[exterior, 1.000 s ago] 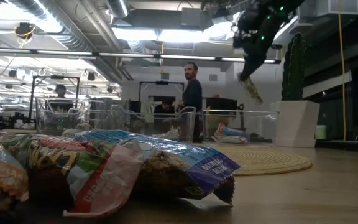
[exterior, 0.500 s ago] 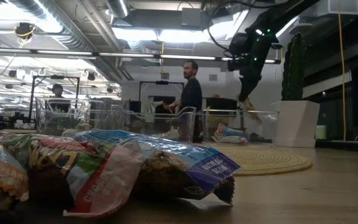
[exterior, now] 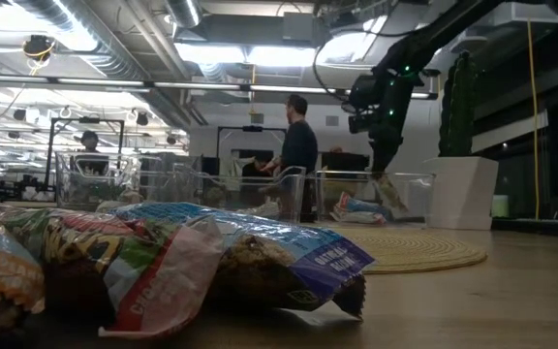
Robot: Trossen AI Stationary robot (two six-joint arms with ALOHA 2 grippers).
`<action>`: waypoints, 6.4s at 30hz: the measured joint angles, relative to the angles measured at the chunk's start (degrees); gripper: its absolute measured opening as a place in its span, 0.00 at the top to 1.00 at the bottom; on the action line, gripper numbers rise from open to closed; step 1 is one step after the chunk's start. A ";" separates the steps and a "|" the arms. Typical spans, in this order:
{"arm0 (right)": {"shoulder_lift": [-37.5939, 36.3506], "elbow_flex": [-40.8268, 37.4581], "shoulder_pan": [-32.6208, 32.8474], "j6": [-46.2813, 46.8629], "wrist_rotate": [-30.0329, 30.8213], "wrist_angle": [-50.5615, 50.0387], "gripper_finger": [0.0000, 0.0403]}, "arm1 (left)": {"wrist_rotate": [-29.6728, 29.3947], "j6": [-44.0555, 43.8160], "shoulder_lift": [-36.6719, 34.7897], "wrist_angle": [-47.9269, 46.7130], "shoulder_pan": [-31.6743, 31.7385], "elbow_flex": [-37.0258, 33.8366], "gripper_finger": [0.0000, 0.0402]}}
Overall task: Pick and place Granola Bars by type
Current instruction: Put the red granola bar into the right transparent bin, then put the blue bar into the middle transparent bin
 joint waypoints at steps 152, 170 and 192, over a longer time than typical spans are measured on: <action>-37.59 -20.06 36.09 0.22 -2.99 23.98 0.68 | 13.95 -32.16 46.64 18.53 -40.63 -11.63 0.50; -37.59 -20.06 36.09 0.22 -2.99 23.62 0.68 | 18.51 -37.57 43.89 18.07 -39.96 -8.49 0.94; -37.59 -20.06 36.07 0.24 -2.97 23.27 0.67 | -12.67 -15.73 6.48 38.52 -42.34 -8.28 0.96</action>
